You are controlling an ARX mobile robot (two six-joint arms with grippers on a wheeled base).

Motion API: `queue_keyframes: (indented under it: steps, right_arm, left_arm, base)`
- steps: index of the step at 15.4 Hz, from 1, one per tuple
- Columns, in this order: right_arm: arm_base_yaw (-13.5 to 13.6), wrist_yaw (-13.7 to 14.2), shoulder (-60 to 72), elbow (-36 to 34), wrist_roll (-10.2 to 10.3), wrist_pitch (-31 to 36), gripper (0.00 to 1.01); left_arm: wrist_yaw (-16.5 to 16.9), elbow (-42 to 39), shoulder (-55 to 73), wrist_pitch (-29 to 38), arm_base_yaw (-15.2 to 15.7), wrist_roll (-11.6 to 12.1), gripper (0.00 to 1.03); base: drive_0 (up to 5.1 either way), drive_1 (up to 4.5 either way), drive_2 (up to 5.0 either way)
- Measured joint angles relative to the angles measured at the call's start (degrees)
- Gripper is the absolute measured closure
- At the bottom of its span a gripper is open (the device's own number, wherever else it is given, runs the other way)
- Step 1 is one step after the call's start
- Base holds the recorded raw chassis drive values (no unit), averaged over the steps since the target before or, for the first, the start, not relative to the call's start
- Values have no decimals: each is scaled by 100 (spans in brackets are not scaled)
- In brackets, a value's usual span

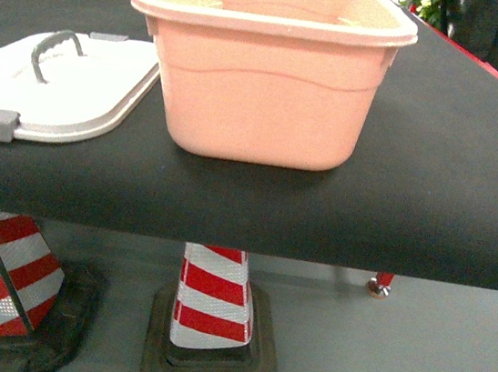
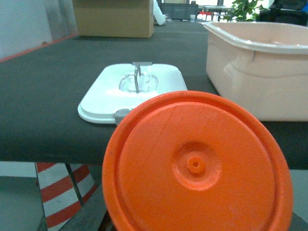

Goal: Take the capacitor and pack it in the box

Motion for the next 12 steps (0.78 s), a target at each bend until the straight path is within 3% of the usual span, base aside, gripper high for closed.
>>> queue_keyframes:
  steps: [12]
  right_arm:
    - [0, -2, 0, 0, -7, -2, 3]
  left_arm:
    - [-7, 2, 0, 4, 0, 0, 59]
  base:
    - [0, 0, 0]
